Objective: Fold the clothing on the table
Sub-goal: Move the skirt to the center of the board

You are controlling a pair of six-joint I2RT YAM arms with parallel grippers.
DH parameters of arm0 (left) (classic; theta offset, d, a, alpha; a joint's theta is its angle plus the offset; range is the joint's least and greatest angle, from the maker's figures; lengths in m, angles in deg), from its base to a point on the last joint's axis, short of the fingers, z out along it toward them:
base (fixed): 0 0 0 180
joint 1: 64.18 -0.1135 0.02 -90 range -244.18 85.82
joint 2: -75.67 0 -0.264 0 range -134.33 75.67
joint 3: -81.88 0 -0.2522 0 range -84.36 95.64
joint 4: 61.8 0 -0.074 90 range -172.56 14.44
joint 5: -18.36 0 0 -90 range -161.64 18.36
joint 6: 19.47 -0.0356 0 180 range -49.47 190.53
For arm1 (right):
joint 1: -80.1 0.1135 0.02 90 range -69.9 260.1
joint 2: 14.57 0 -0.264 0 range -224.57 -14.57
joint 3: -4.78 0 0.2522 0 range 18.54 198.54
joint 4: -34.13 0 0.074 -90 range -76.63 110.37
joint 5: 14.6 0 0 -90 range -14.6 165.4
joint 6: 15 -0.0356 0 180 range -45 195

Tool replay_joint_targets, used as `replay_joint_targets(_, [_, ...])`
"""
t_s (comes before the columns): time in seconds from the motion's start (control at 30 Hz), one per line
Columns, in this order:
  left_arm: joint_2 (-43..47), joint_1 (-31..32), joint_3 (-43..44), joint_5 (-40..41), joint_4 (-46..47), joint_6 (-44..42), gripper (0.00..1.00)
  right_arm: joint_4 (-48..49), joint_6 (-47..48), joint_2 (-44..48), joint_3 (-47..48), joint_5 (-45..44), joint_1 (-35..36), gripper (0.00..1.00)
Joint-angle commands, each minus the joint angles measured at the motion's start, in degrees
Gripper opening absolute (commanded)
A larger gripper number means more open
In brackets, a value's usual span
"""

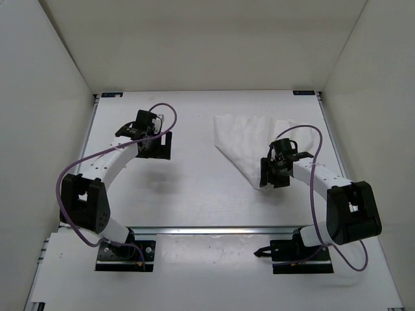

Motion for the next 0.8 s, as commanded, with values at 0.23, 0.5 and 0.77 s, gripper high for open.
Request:
replay_joint_targets(0.23, [4.85,-2.12,-0.34,-0.9,-0.3,0.3,0.98,8.01,-0.03,0.4,-0.51,0.66,-1.08,0.0])
replay_joint_targets(0.5, [5.11,-5.29,-1.83,-4.5,1.9,2.5,0.98,2.58,9.54,-9.15,24.95,11.8,-1.53,0.0])
replay_joint_targets(0.77, [6.16,-7.31,-0.17,-5.74,1.55,5.3,0.99,-8.53,9.77,-28.79,89.04,24.78,7.62,0.0])
